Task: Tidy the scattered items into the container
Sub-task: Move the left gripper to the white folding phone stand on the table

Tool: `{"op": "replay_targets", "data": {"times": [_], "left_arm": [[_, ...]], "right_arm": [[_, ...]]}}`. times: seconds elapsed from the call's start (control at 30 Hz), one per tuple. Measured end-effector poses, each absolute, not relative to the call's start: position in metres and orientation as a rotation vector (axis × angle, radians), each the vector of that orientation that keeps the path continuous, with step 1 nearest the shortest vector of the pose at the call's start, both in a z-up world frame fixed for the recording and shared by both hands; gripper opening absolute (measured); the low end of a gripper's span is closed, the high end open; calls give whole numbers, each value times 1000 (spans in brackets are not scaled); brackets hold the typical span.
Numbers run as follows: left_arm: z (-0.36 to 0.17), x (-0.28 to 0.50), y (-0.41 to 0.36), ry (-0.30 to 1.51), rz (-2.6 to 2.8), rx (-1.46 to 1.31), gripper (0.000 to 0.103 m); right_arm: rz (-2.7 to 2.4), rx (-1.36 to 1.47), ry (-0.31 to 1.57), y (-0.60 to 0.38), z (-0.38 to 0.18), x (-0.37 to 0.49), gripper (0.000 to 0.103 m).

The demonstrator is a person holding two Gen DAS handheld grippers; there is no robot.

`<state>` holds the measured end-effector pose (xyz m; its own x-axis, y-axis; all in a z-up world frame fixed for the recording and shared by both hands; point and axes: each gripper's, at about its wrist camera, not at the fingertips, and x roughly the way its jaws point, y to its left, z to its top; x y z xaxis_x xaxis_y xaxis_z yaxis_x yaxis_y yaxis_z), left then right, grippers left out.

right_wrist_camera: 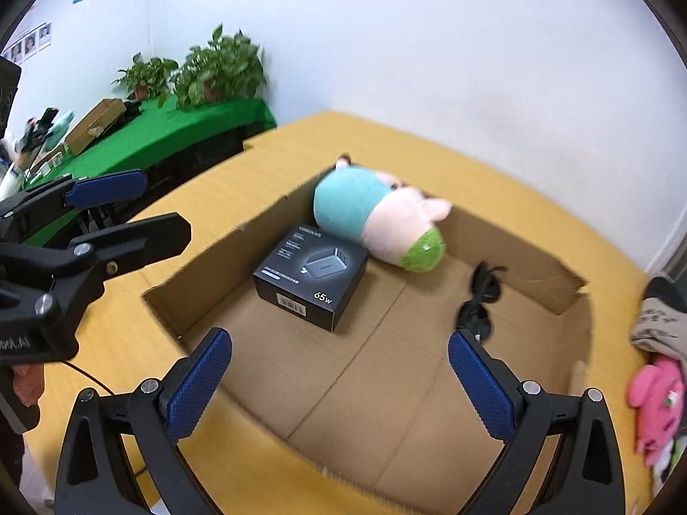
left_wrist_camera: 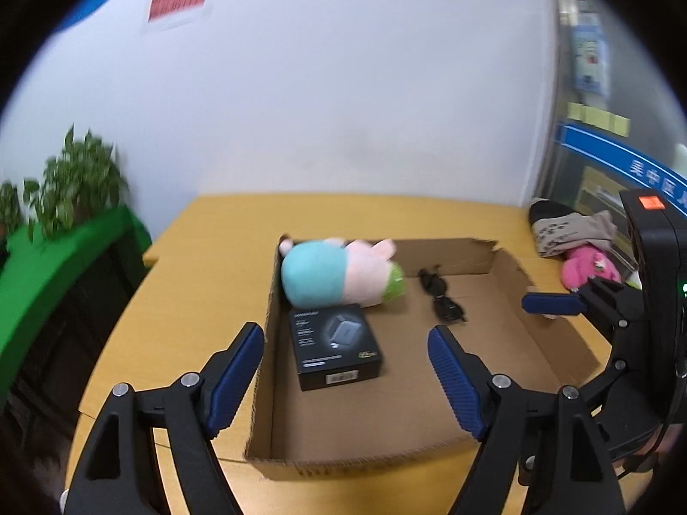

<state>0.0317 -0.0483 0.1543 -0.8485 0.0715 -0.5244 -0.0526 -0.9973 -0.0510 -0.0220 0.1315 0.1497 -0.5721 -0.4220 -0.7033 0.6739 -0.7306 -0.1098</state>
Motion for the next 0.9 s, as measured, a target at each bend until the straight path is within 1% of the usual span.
{"op": "replay_targets", "data": {"times": [0.17,0.23,0.4,0.47,0.57,0.6,0.63,0.67,0.7,0.73,0.8,0.83,0.87,0.9], "left_arm": [[170,73,-30,-59,2931,-780,79],[174,89,-26,-91,2906,-767,79],[177,115,-14,-106,2898,-756,79],[176,124,-11,-108,2890,-744,79],[173,135,-4,-103,2889,-764,77],[171,138,-3,-113,2885,-772,72],[169,139,-4,-128,2877,-784,58],[167,139,-4,-143,2867,-803,47],[164,140,-5,-152,2857,-831,26],[160,140,-5,-154,2850,-863,17],[153,142,-7,-178,2831,-905,17],[149,143,-9,-207,2817,-921,19],[145,144,-10,-227,2805,-943,26],[140,145,-12,-241,2793,-973,51]], "right_arm": [[-2332,787,515,143,170,23,102],[-2337,776,512,149,173,38,102],[-2347,776,470,164,175,63,102],[-2353,777,449,170,175,70,102],[-2343,770,430,177,176,80,97],[-2344,766,429,179,176,83,93],[-2342,765,425,181,176,87,85],[-2334,767,418,183,175,88,78],[-2326,774,405,185,174,91,59],[-2320,783,393,187,172,92,48],[-2314,804,375,192,168,96,50],[-2317,813,363,196,166,97,60],[-2318,822,351,200,164,99,71],[-2314,831,340,203,161,101,98]]}}
